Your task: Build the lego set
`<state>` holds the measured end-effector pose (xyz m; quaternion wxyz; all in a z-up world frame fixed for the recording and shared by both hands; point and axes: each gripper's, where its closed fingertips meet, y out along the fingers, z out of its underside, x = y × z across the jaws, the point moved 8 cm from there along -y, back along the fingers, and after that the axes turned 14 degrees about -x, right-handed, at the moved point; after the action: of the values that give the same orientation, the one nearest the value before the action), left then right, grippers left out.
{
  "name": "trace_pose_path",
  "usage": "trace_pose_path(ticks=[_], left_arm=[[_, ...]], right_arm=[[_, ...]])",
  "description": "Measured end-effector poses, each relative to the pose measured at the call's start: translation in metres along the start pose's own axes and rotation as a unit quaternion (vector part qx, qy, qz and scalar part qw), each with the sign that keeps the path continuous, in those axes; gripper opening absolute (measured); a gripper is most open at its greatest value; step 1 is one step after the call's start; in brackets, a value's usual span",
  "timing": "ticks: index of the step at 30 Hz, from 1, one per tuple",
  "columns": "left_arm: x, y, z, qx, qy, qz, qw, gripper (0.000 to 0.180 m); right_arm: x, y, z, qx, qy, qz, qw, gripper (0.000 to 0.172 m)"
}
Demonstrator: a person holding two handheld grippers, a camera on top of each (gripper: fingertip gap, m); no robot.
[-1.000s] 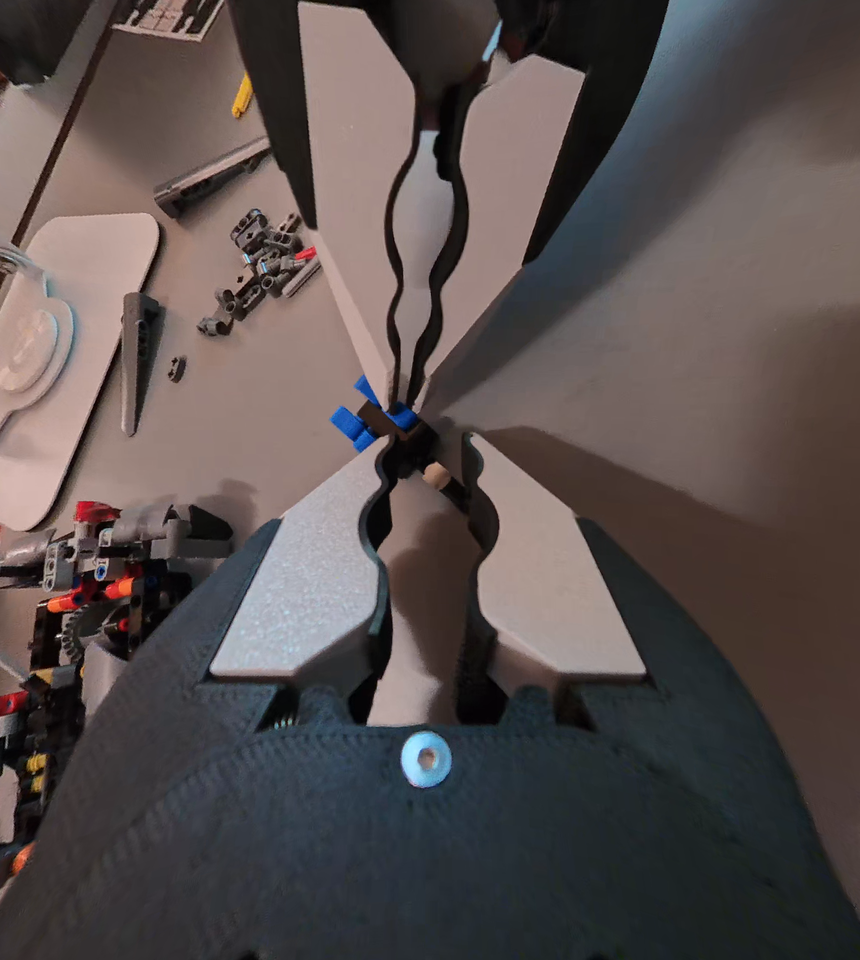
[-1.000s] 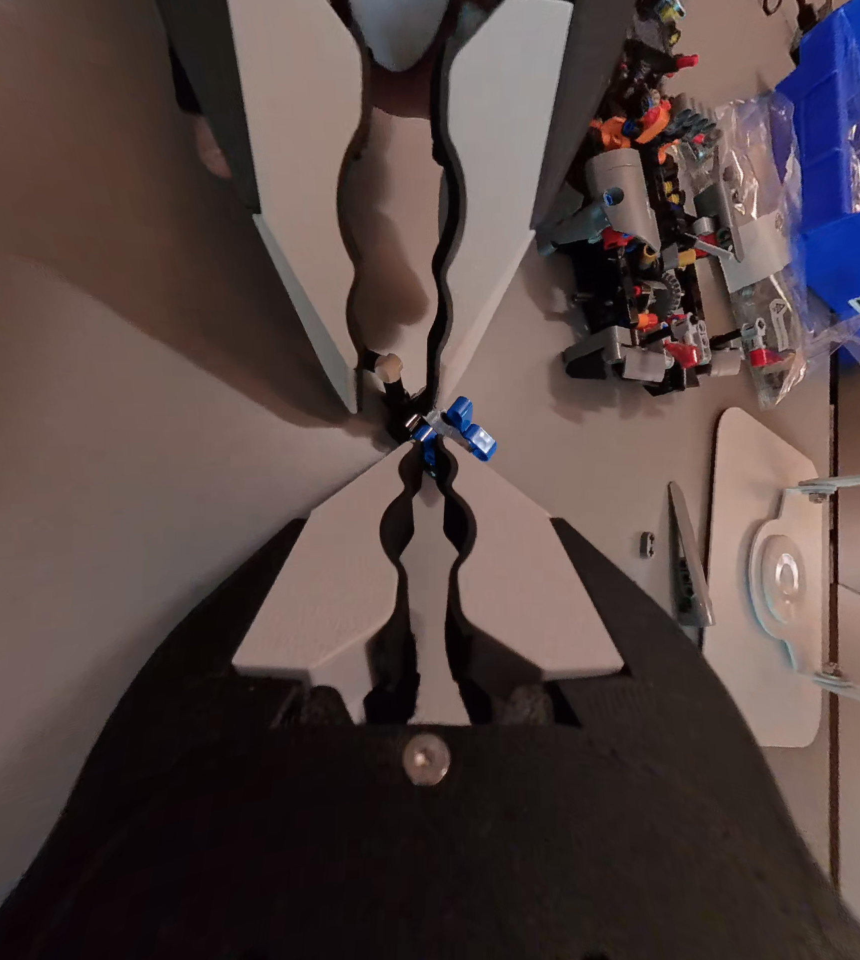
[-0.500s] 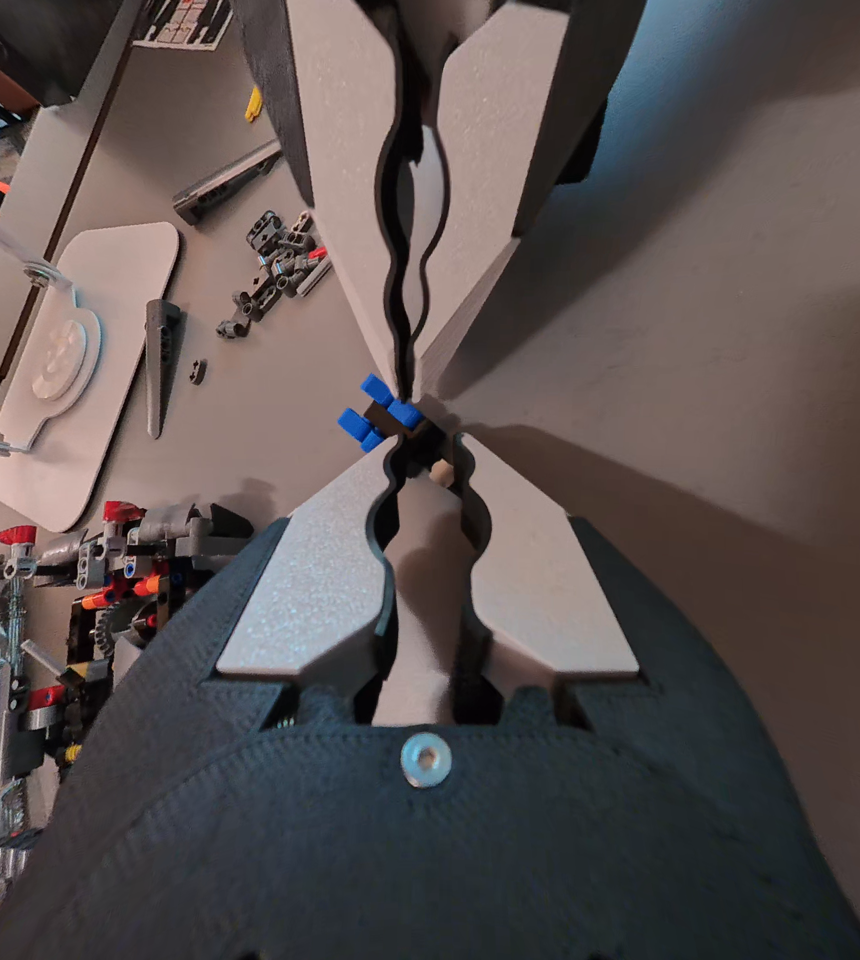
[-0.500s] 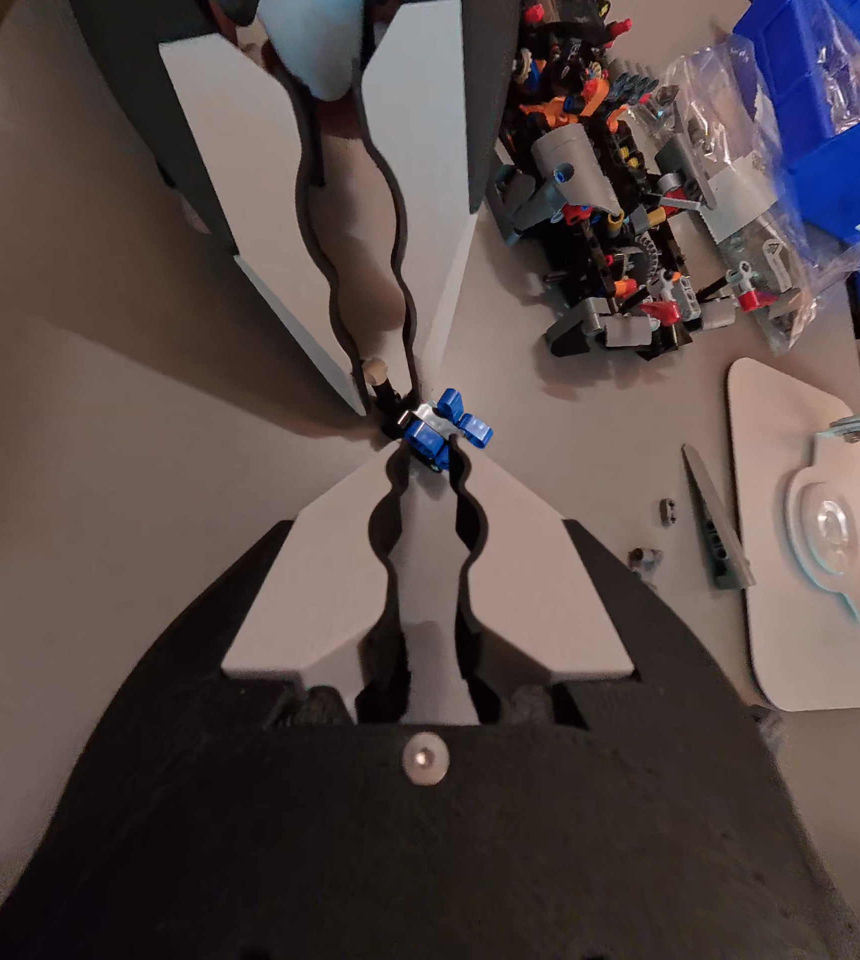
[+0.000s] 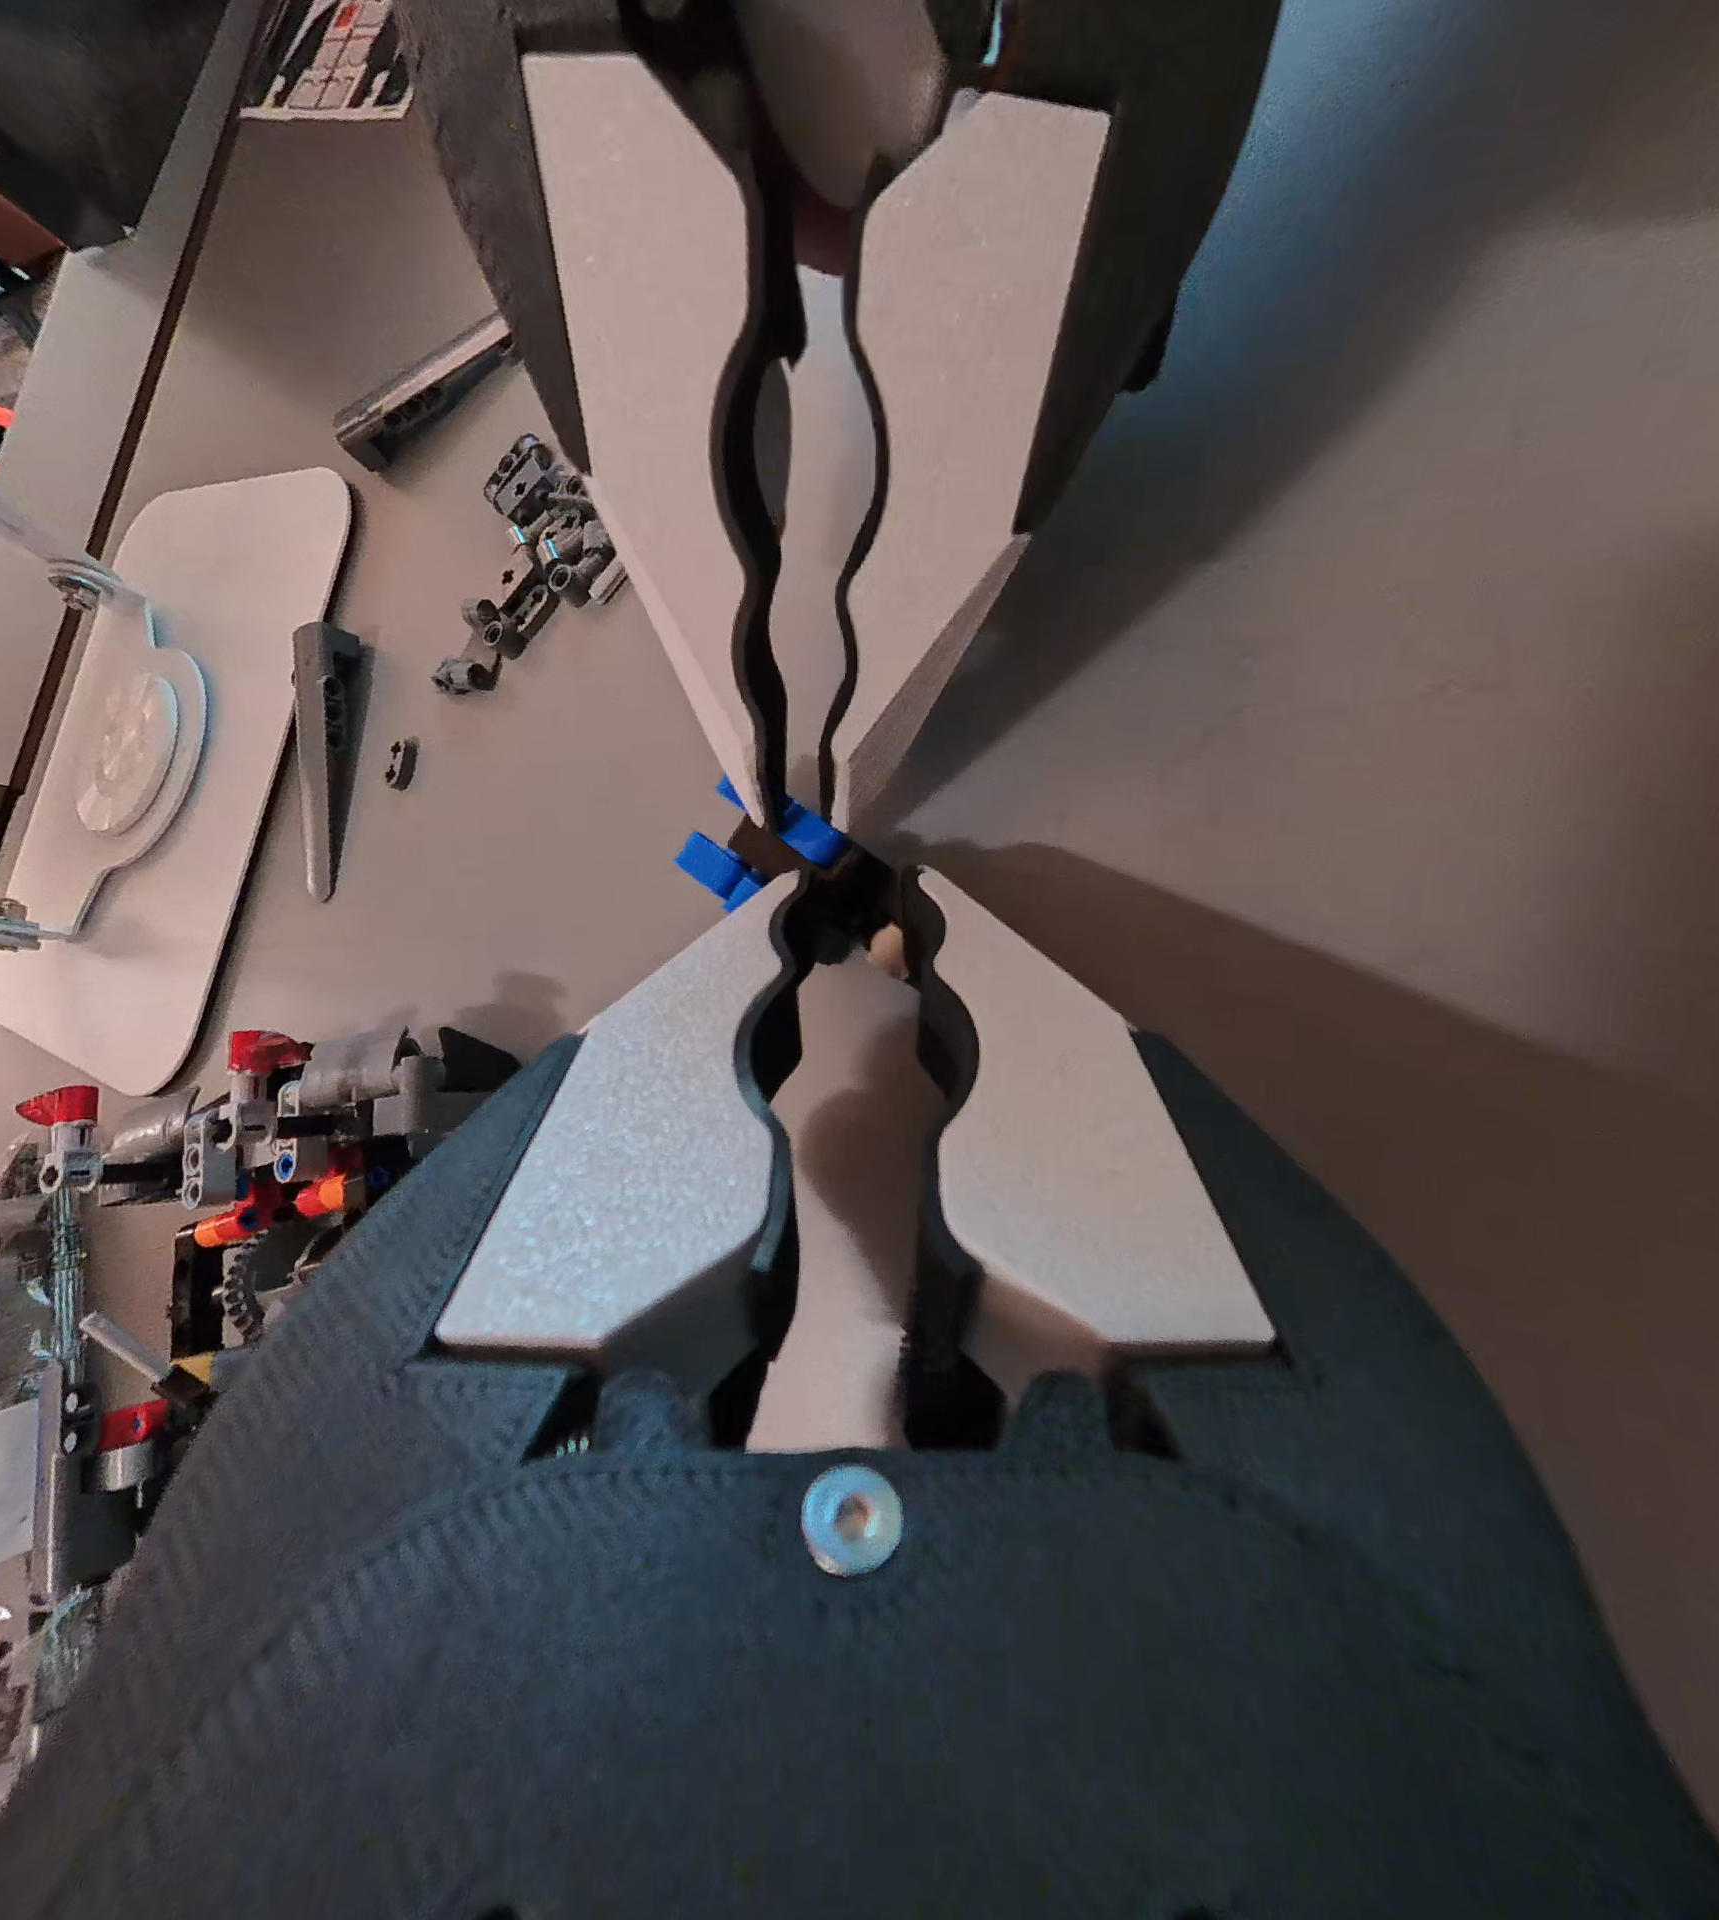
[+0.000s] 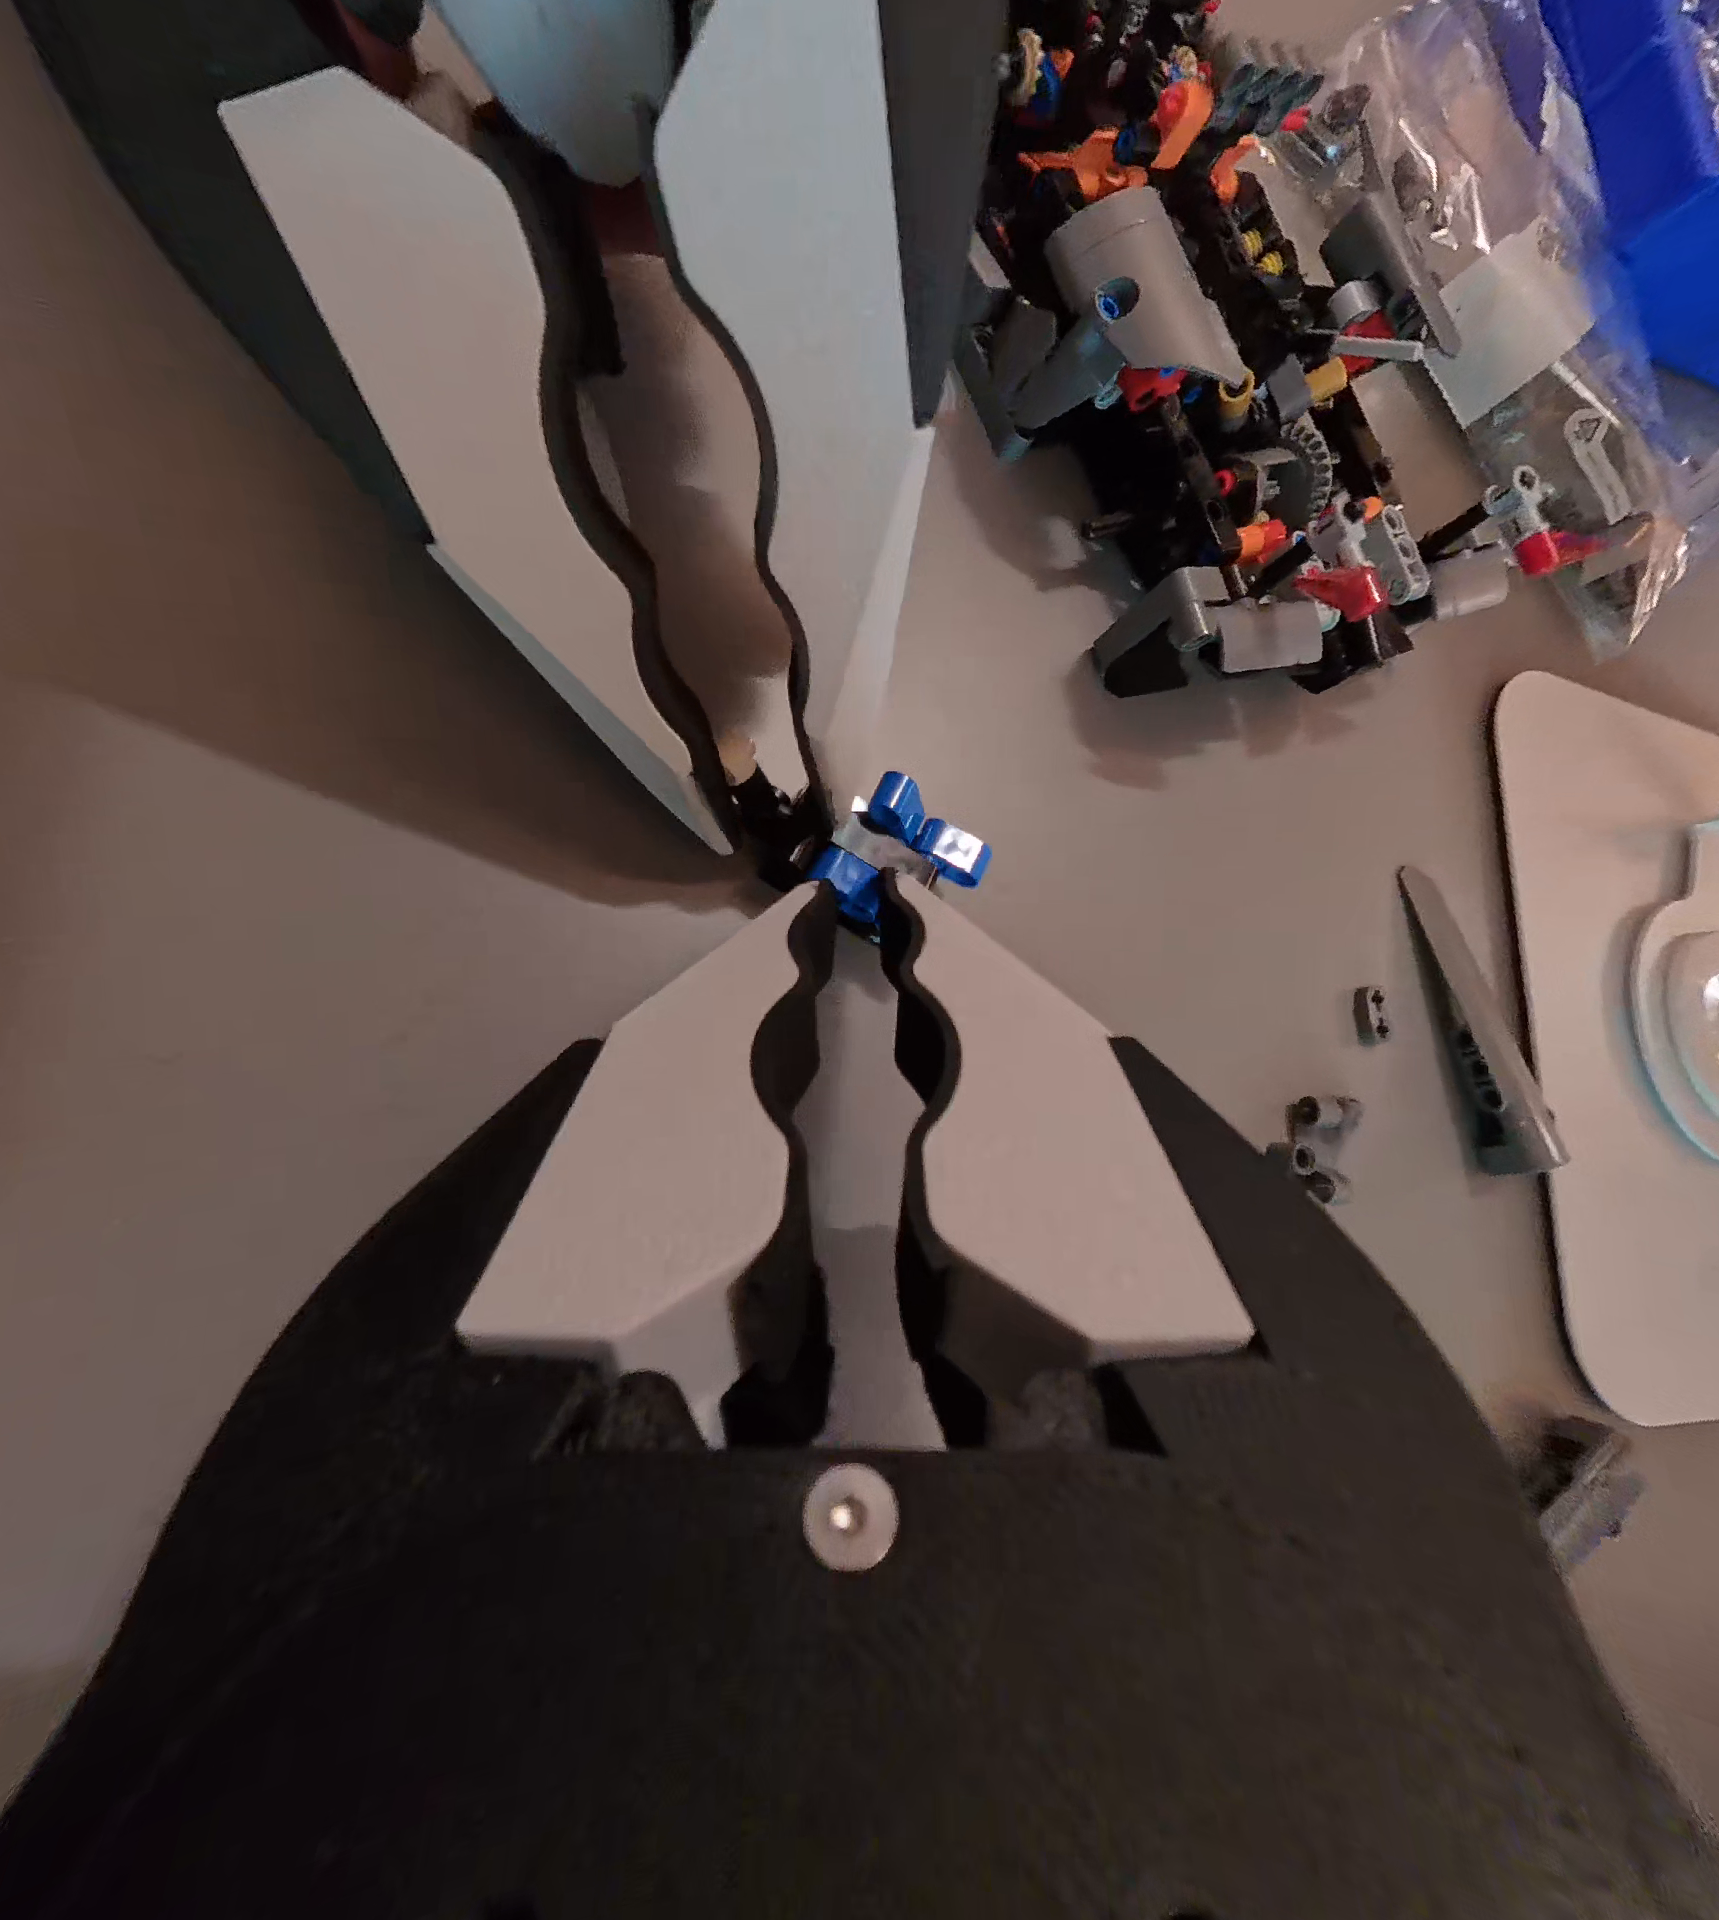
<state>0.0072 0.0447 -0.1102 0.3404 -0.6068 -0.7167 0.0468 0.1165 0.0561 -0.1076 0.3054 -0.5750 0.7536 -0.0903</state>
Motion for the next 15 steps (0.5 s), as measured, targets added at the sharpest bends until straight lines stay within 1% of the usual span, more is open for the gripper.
trace_pose_path(ticks=[5, 8, 13, 15], left_arm=[[0.001, 0.000, 0.001, 0.003, 0.006, -0.005, 1.000, 0.014], [0.002, 0.000, 0.001, 0.003, 0.006, -0.005, 1.000, 0.014], [0.002, 0.001, 0.001, 0.004, 0.010, -0.004, 1.000, 0.014], [0.002, 0.001, 0.001, 0.002, 0.010, -0.007, 1.000, 0.014]], right_arm=[[-0.006, 0.000, 0.003, -0.021, 0.078, -0.005, 0.997, 0.004], [-0.009, 0.000, 0.004, -0.030, 0.110, -0.003, 0.994, 0.000], [-0.012, -0.001, 0.006, -0.039, 0.165, -0.005, 0.986, 0.000], [-0.013, -0.001, 0.006, -0.041, 0.165, -0.006, 0.985, 0.000]])
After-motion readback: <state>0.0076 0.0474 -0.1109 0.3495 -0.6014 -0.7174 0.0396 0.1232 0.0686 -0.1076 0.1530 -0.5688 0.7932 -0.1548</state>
